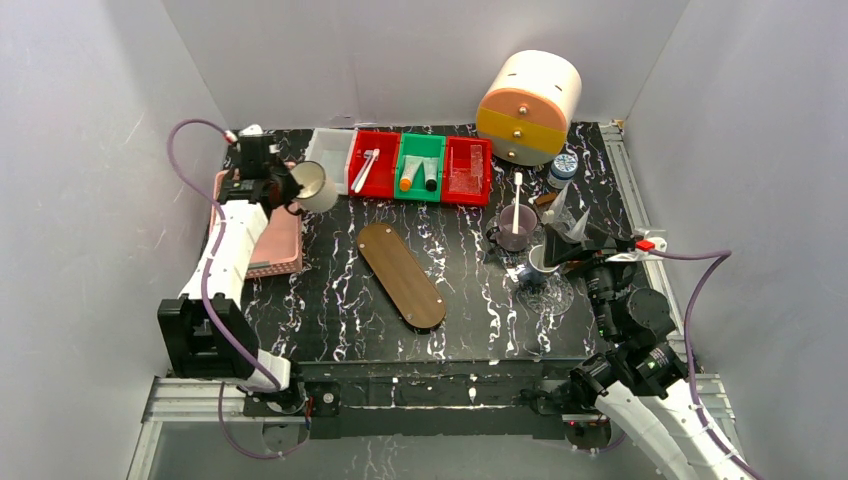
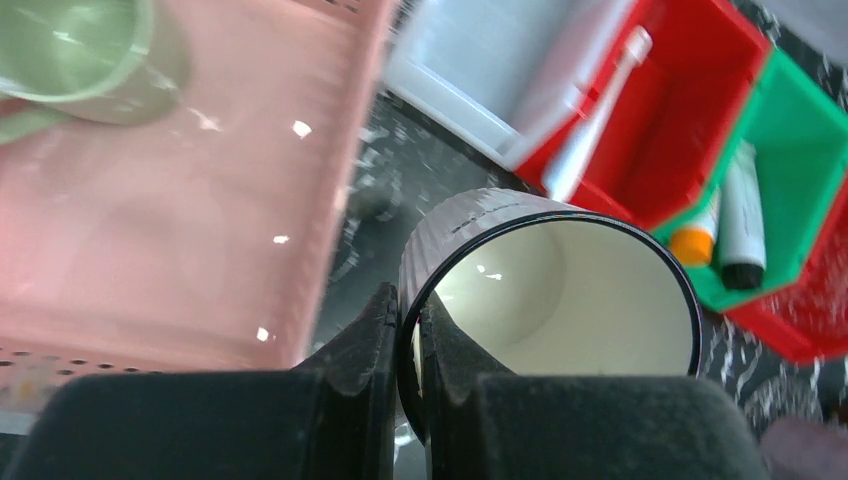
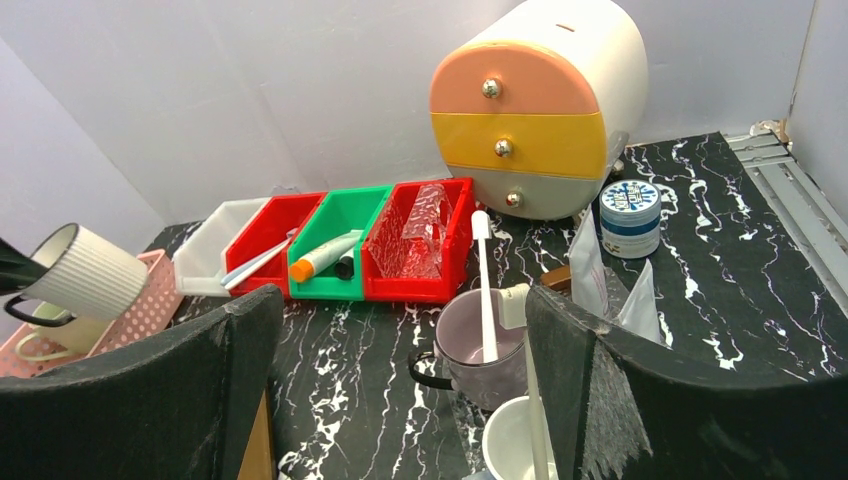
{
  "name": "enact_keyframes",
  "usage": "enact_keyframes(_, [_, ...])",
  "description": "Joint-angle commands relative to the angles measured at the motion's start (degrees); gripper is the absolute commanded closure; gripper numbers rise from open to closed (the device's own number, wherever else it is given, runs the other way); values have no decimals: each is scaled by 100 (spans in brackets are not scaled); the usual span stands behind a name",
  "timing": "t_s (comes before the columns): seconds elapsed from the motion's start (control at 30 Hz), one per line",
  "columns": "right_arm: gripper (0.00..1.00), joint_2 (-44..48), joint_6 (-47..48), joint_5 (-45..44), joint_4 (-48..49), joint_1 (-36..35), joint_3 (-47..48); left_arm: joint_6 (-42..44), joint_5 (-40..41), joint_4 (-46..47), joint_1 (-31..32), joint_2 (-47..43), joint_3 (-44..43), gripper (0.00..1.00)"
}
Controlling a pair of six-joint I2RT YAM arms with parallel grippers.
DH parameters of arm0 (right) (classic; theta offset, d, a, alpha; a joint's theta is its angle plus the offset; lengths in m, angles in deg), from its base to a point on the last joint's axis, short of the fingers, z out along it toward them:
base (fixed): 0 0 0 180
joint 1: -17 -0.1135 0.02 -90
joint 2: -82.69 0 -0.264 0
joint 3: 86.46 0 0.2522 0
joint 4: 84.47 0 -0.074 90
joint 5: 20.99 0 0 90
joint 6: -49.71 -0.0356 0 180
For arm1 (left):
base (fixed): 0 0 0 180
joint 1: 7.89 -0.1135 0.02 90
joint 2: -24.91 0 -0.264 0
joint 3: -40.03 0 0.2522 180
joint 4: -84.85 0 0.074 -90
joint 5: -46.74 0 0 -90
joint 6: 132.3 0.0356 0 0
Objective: Prepare toiletry sets of a toothbrush and toothpaste on the tray
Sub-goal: Pick up the cup from the storage box, then place the cup on the tray.
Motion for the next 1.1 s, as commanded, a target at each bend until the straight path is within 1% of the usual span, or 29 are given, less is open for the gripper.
enact_keyframes(0.0, [1,-26,74,22,114,-8,283,83,-32,-6,668,-514,-173,100])
enact_keyframes(0.13, [1,-27,90,9,106,-11,286,-65,85,-16,1088,-570,-59,100])
enact_keyframes(0.37, [1,-29,92,-22,134,-12,245,-303,721,-123,1886,-517,105,100])
enact_keyframes(0.67, [1,-71,106,-52,143,-7,222,-567,1424,-170,2613,-123,250,100])
enact_keyframes(0.93, [1,-81,101,-59,139,-10,209,-1065,1999,-162,3042,79,515,100])
enact_keyframes(1.07, [1,-112,96,-56,143,-14,199,-1200,2083,-115,3149,196,631,100])
